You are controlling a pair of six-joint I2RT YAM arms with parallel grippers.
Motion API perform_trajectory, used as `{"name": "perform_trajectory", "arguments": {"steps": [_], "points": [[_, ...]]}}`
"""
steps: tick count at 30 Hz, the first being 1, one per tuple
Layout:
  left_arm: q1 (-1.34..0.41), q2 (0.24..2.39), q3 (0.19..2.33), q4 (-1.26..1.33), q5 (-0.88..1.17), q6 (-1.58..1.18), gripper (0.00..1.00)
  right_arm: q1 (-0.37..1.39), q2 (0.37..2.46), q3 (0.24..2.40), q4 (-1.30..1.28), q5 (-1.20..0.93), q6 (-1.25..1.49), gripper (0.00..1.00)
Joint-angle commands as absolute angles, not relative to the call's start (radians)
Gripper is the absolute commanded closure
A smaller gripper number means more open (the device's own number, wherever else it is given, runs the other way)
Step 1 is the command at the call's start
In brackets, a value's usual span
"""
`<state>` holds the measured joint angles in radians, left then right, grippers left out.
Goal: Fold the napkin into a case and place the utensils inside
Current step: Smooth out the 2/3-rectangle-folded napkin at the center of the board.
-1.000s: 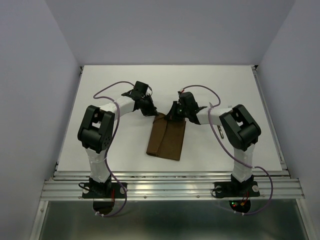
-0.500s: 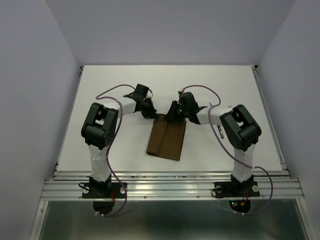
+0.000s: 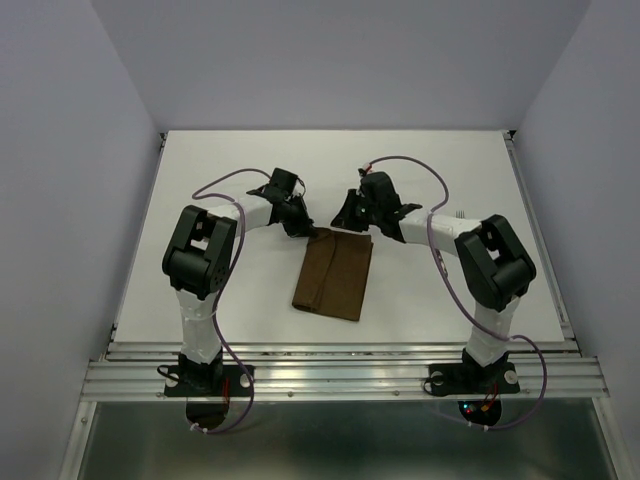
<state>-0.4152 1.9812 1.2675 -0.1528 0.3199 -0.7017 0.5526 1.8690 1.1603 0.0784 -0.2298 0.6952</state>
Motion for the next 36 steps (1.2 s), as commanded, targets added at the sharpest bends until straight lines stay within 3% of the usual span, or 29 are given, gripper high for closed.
{"name": "perform_trajectory", "arguments": {"steps": [1,21,29,36], "points": [[-0.419,1.976,1.238,-0.176,0.298,-0.664,1.00,0.561,1.905,1.236,0.072,-0.241,0.687,0.97],[-0.419,1.907,1.220,-0.209,0.298,-0.634,1.00,0.571,2.082,1.249,0.086,-0.199,0.718,0.99],[-0.419,1.724,1.049,-0.183,0.298,-0.621,0.99,0.571,2.071,1.190,0.126,-0.215,0.724,0.99],[-0.433,1.753,1.025,-0.155,0.302,-0.630,1.00,0.571,2.065,1.192,0.130,-0.224,0.733,0.99]]}}
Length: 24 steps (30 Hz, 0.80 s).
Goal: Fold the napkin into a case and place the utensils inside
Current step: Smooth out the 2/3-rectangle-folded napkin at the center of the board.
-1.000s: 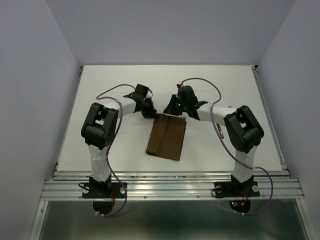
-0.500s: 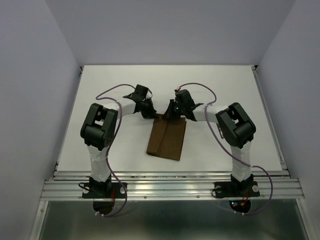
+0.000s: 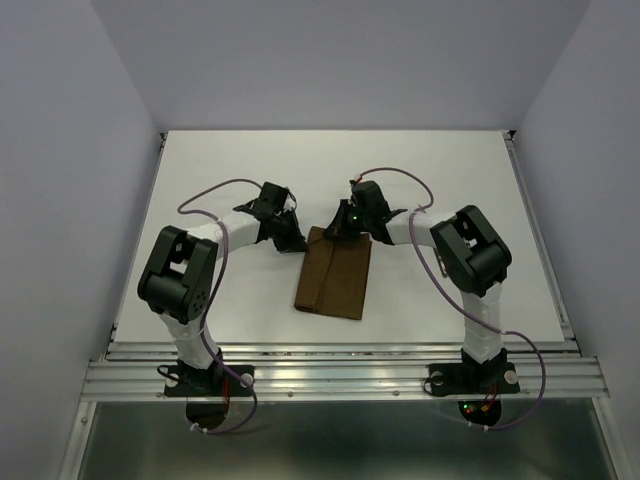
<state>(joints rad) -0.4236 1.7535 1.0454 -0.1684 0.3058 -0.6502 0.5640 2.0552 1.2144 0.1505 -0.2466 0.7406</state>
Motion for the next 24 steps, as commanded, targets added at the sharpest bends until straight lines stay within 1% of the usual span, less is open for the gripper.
{"name": "perform_trajectory", "arguments": {"steps": [1,12,19,24], "points": [[-0.433,1.756,1.013,-0.150,0.301,-0.630,1.00,0.571,2.063,1.192,0.129,-0.222,0.733,0.99],[-0.437,1.822,0.960,-0.149,0.265,-0.620,1.00,0.571,2.057,1.186,0.129,-0.219,0.736,0.99],[-0.449,1.654,0.951,-0.235,0.252,-0.614,1.00,0.571,2.048,1.193,0.129,-0.222,0.738,0.99],[-0.463,1.546,0.901,-0.265,0.250,-0.614,1.00,0.571,2.052,1.207,0.129,-0.229,0.735,0.99]]}}
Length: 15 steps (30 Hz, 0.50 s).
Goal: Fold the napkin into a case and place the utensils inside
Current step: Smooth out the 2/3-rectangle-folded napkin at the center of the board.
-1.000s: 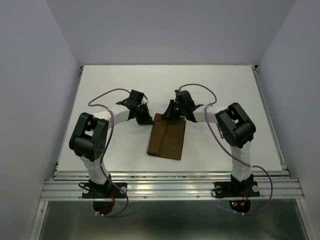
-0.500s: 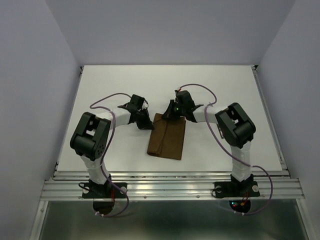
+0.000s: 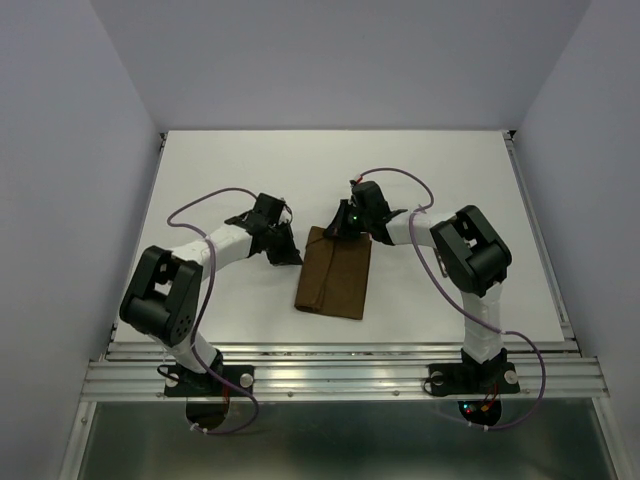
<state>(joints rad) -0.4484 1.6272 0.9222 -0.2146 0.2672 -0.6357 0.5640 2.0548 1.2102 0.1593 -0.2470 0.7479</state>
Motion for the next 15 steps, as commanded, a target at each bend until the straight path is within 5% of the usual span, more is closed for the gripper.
{"name": "perform_trajectory", "arguments": {"steps": [1,15], "points": [[-0.469,1.534,0.881,-0.270,0.255,-0.614,1.00,0.571,2.054,1.210,0.127,-0.229,0.736,0.99],[-0.514,1.644,0.796,-0.218,0.256,-0.615,1.00,0.571,2.056,1.209,0.129,-0.232,0.739,0.99]]}}
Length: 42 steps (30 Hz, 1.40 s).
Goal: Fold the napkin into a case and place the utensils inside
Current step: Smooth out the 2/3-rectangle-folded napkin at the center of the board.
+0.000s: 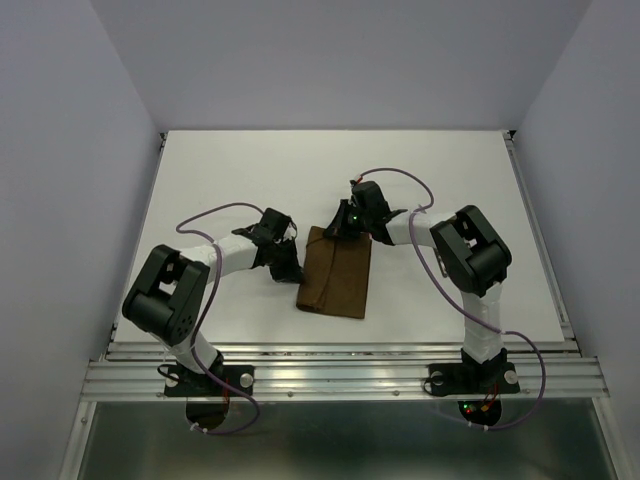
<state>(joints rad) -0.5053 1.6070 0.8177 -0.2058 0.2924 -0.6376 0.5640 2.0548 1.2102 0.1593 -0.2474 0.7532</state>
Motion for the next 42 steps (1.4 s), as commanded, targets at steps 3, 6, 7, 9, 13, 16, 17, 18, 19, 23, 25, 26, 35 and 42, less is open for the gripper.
{"name": "perform_trajectory", "arguments": {"steps": [3,6,7,9,13,16,17,18,19,23,25,26,35,42], "points": [[-0.514,1.602,0.810,-0.264,0.226,-0.614,1.00,0.571,2.052,1.215,0.118,-0.226,0.730,0.99],[-0.514,1.519,0.859,-0.331,0.183,-0.615,1.00,0.571,2.048,1.216,0.114,-0.224,0.726,0.99],[-0.514,1.497,0.873,-0.343,0.183,-0.615,1.00,0.571,2.048,1.215,0.115,-0.224,0.727,0.99],[-0.515,1.453,0.905,-0.356,0.189,-0.617,1.00,0.571,2.048,1.215,0.114,-0.224,0.727,0.99],[-0.523,1.442,0.930,-0.368,0.222,-0.618,1.00,0.571,2.048,1.213,0.115,-0.224,0.733,0.99],[-0.541,1.457,0.920,-0.353,0.233,-0.620,1.00,0.571,2.048,1.213,0.118,-0.227,0.735,0.99],[-0.546,1.463,0.914,-0.348,0.244,-0.621,1.00,0.571,2.048,1.215,0.118,-0.227,0.735,0.99],[-0.558,1.473,0.904,-0.341,0.247,-0.624,1.00,0.571,2.049,1.216,0.118,-0.227,0.735,0.99],[-0.572,1.477,0.888,-0.336,0.252,-0.626,1.00,0.571,2.049,1.216,0.117,-0.226,0.733,0.99],[-0.587,1.500,0.833,-0.324,0.238,-0.641,1.00,0.571,2.048,1.216,0.117,-0.225,0.735,0.99],[-0.592,1.519,0.810,-0.308,0.229,-0.646,1.00,0.571,2.049,1.216,0.117,-0.225,0.733,0.99],[-0.594,1.540,0.789,-0.301,0.230,-0.646,1.00,0.571,2.049,1.216,0.117,-0.225,0.735,0.99],[-0.614,1.473,0.837,-0.334,0.212,-0.652,1.00,0.571,2.036,1.209,0.115,-0.224,0.733,0.99],[-0.615,1.393,0.835,-0.385,0.230,-0.667,1.00,0.571,2.040,1.215,0.117,-0.227,0.738,0.99]]}}
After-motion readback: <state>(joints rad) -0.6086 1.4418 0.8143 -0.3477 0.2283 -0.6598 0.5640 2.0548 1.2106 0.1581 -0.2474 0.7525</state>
